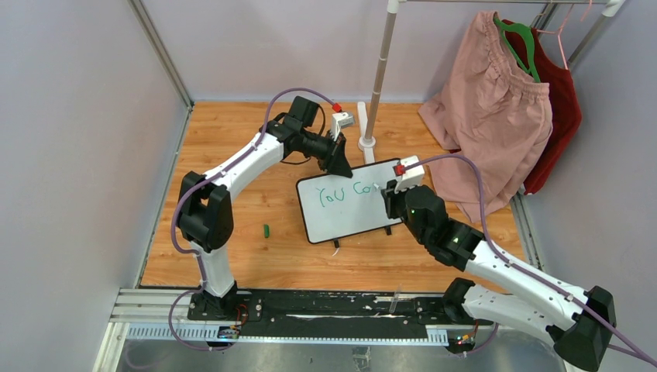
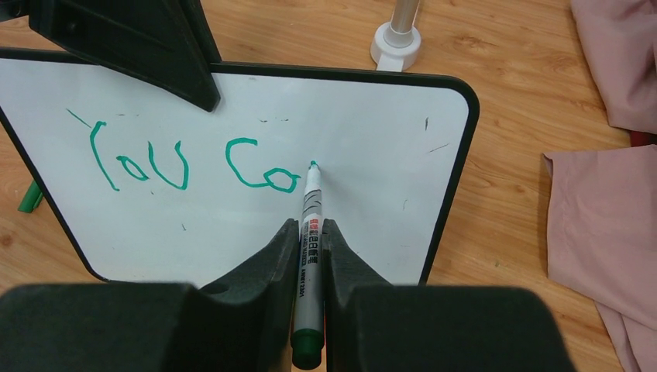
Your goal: Write a sentence on the whiteboard
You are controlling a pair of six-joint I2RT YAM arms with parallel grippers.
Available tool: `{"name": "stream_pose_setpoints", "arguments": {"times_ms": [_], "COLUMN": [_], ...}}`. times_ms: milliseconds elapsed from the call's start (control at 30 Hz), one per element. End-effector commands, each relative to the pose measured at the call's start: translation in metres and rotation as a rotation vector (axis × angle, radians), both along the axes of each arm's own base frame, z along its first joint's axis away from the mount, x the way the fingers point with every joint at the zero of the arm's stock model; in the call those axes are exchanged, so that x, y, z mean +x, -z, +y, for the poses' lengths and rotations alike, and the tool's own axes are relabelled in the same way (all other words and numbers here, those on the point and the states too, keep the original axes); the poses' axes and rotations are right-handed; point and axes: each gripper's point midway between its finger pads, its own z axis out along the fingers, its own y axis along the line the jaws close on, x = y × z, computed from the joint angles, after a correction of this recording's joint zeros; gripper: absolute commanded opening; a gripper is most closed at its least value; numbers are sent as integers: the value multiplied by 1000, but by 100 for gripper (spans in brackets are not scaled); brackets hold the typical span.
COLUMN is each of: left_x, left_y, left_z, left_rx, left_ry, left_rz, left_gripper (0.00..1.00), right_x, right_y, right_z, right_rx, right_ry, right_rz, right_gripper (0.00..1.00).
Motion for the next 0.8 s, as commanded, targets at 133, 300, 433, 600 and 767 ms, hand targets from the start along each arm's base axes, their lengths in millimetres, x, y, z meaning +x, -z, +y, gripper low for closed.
{"name": "stream_pose_setpoints", "arguments": {"times_ms": [133,300,433,600,767], "left_x": [-9,-8,-8,-8,-7], "left_y": [-10,-9,-9,-9,-9], "left_z": [2,2,2,2,1], "left_rx": [-8,-8,-7,-6,-6], "left_ry": [5,5,4,1,0], "left_rz": [-2,-1,-1,-1,-2], "left_gripper": [0,0,0,0,0], "right_x": [14,13,12,8,1], "right_y": [-20,-18,-13,-9,1], "right_z": [-14,-20,-23,-25,-25], "right_rx": [26,19,16,14,19], "right_ry": [73,87,92,89,59], "right_rz": [-48,-42,-32,-23,-2], "right_gripper": [0,0,0,0,0]}}
